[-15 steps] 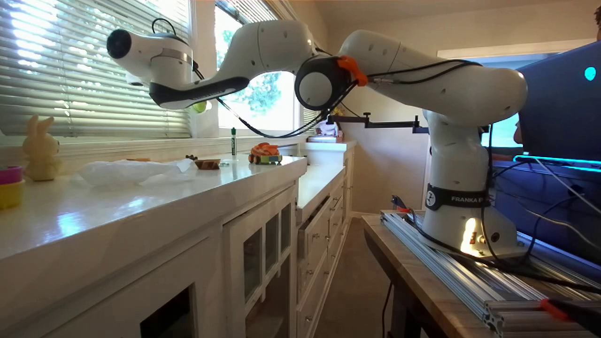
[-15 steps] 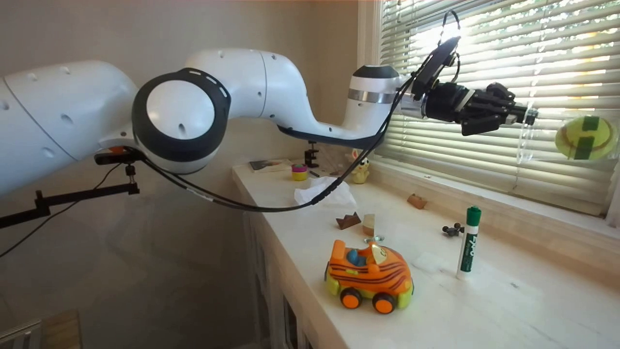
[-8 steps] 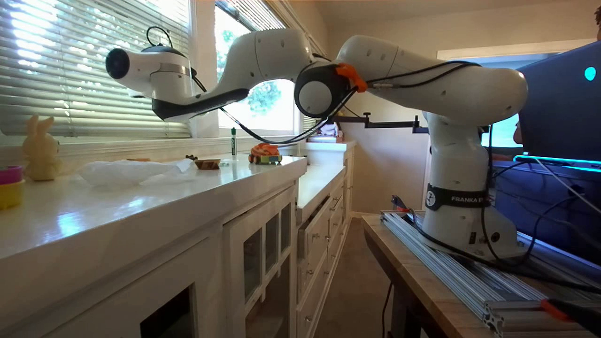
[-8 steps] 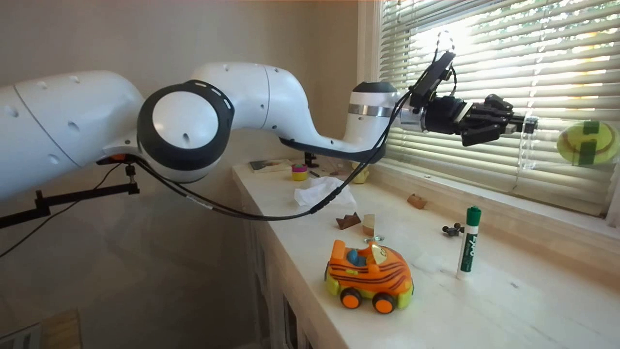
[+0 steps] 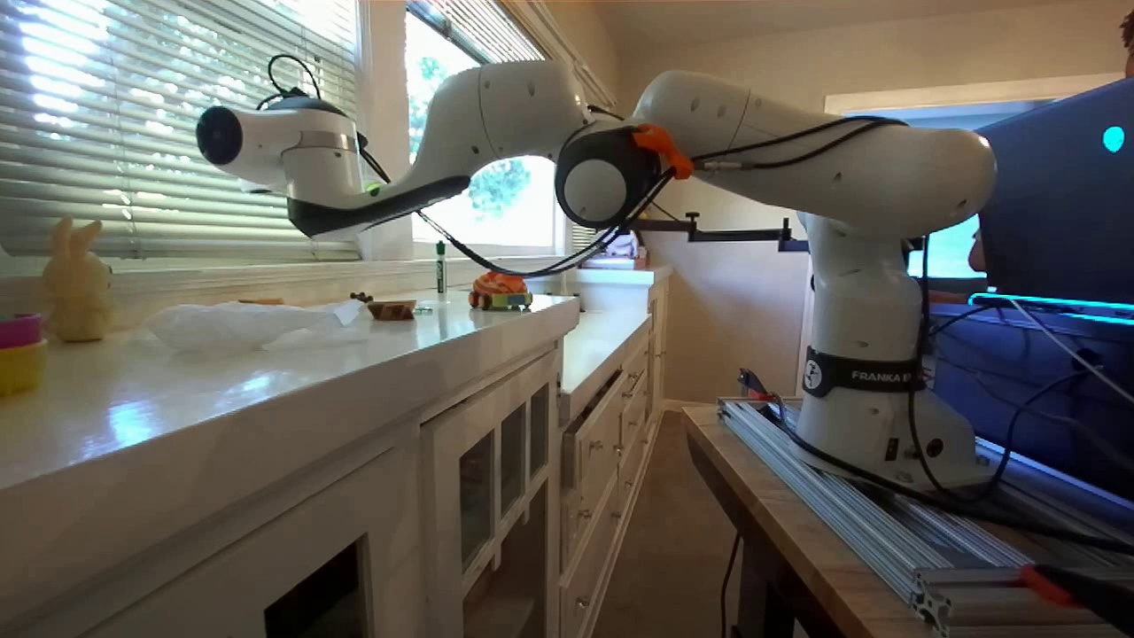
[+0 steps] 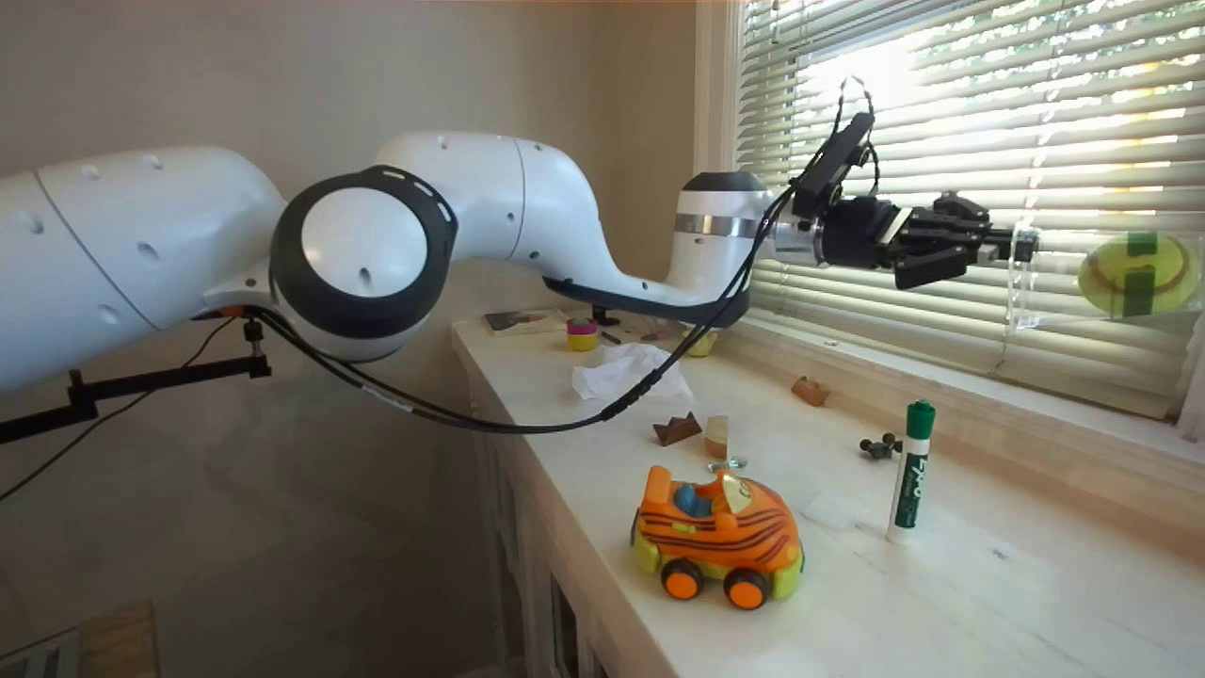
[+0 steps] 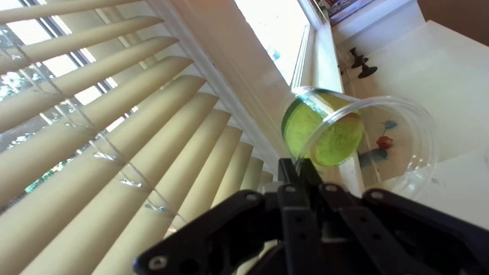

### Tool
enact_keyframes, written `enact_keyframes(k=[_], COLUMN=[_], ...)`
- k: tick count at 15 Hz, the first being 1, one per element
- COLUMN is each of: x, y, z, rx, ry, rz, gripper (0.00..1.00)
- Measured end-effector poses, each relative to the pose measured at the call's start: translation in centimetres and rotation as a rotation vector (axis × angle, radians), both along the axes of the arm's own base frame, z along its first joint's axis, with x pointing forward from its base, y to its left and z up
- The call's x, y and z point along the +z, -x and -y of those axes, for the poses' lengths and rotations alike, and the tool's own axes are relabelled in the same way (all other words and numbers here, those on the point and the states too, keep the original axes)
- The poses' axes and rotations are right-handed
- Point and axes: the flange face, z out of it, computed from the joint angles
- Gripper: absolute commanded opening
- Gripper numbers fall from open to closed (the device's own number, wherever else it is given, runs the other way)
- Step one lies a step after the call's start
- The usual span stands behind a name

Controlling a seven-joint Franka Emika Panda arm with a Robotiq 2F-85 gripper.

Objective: Remove the ball from the cup

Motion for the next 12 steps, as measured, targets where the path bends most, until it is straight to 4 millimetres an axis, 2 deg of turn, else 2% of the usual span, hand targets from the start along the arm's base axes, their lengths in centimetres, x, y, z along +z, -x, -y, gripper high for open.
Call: enact_keyframes(k=[12], x=[0.1], y=[-0.3], z=[-1.3], rx=[-0.003], ry=[0.123], rz=[-0.04], gripper=[0.02])
